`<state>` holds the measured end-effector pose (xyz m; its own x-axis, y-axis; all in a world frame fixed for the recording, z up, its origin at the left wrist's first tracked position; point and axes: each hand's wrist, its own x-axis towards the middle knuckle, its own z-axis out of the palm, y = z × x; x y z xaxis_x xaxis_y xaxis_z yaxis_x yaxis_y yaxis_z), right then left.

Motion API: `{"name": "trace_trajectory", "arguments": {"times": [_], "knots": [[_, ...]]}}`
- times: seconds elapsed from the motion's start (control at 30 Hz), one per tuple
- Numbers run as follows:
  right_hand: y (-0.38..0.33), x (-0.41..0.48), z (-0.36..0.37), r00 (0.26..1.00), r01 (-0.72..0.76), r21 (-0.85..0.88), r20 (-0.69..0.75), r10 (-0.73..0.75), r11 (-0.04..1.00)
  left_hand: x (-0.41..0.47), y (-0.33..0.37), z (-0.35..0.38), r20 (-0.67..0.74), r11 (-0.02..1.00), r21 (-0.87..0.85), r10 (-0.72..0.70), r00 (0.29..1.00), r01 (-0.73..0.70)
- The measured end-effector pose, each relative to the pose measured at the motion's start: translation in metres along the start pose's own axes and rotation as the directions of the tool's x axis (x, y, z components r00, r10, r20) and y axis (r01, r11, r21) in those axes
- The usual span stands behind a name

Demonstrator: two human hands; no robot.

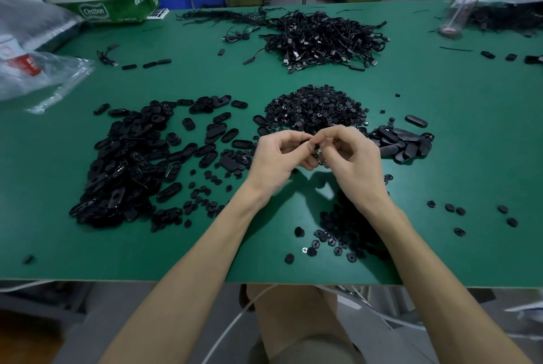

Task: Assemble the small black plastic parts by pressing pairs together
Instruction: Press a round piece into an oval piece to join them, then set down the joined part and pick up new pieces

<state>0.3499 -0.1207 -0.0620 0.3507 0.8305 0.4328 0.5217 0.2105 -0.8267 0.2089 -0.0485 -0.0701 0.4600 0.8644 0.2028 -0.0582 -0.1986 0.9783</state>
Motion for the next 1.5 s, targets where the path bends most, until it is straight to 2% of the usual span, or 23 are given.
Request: {"name": "trace_trajectory", "arguments": {"times": [0.13, 0.23, 0.3, 0.4, 0.47, 0.5, 0.57, 0.63, 0.67, 0.73, 0.8, 0.9, 1.03, 1.1, 1.2, 1.33, 1.4, 1.5], "knots": [[-0.002, -0.001, 0.000, 0.999, -0.039, 0.038, -0.016, 0.039, 0.999, 0.000, 0.000, 0.000, -0.014, 1.000, 0.003, 0.014, 1.000, -0.014], [-0.002, 0.001, -0.001, 0.994, -0.065, 0.032, -0.090, 0.068, 0.997, 0.000, 0.002, 0.002, -0.051, 0.998, 0.061, 0.028, 0.998, -0.025], [0.001, 0.003, -0.003, 0.977, -0.108, 0.051, -0.180, 0.115, 0.993, 0.002, 0.005, 0.000, -0.131, 0.978, 0.204, 0.056, 0.990, -0.029], [0.012, 0.010, -0.011, 0.909, -0.215, 0.159, -0.328, 0.257, 0.964, 0.006, 0.016, -0.013, -0.260, 0.880, 0.471, 0.079, 0.962, 0.055], [0.019, 0.014, -0.015, 0.855, -0.265, 0.262, -0.382, 0.352, 0.928, 0.009, 0.026, -0.029, -0.283, 0.731, 0.667, 0.072, 0.957, 0.142], [0.021, 0.015, -0.016, 0.835, -0.276, 0.303, -0.394, 0.384, 0.912, 0.009, 0.032, -0.039, -0.284, 0.611, 0.771, 0.075, 0.956, 0.181], [0.024, 0.016, -0.016, 0.816, -0.288, 0.346, -0.400, 0.418, 0.893, 0.005, 0.044, -0.064, -0.270, 0.303, 0.922, 0.061, 0.961, 0.240], [0.025, 0.017, -0.016, 0.809, -0.312, 0.364, -0.383, 0.446, 0.878, -0.001, 0.058, -0.092, -0.311, 0.011, 0.950, -0.074, 0.947, 0.313], [0.025, 0.017, -0.016, 0.807, -0.332, 0.365, -0.367, 0.462, 0.870, -0.004, 0.063, -0.105, -0.349, -0.099, 0.936, -0.157, 0.924, 0.337], [0.024, 0.016, -0.015, 0.806, -0.371, 0.331, -0.350, 0.478, 0.868, -0.008, 0.069, -0.121, -0.388, -0.219, 0.917, -0.284, 0.877, 0.335], [0.020, 0.014, -0.015, 0.821, -0.383, 0.274, -0.338, 0.461, 0.882, -0.013, 0.068, -0.127, -0.394, -0.241, 0.914, -0.335, 0.856, 0.326], [0.016, 0.012, -0.013, 0.875, -0.358, 0.208, -0.265, 0.404, 0.910, -0.024, 0.060, -0.124, -0.395, -0.223, 0.915, -0.330, 0.857, 0.336], [0.014, 0.009, -0.006, 0.967, -0.246, -0.039, -0.073, 0.243, 0.968, -0.032, 0.056, -0.116, -0.352, -0.203, 0.930, -0.255, 0.901, 0.306], [0.015, 0.009, -0.002, 0.986, -0.146, -0.157, 0.059, 0.157, 0.977, -0.033, 0.057, -0.117, -0.353, -0.188, 0.930, -0.224, 0.909, 0.315], [0.018, 0.007, 0.004, 0.959, 0.034, -0.283, 0.280, 0.048, 0.959, -0.030, 0.063, -0.119, -0.363, -0.171, 0.928, -0.198, 0.911, 0.332], [0.019, 0.004, 0.014, 0.846, 0.258, -0.374, 0.533, -0.021, 0.891, -0.025, 0.070, -0.112, -0.342, -0.101, 0.939, -0.160, 0.926, 0.329], [0.021, 0.003, 0.017, 0.804, 0.330, -0.453, 0.594, 0.005, 0.828, -0.022, 0.069, -0.111, -0.334, -0.055, 0.943, -0.138, 0.933, 0.329], [0.022, 0.003, 0.017, 0.807, 0.319, -0.467, 0.590, 0.022, 0.825, -0.016, 0.064, -0.109, -0.334, -0.001, 0.942, -0.125, 0.934, 0.336]]}}
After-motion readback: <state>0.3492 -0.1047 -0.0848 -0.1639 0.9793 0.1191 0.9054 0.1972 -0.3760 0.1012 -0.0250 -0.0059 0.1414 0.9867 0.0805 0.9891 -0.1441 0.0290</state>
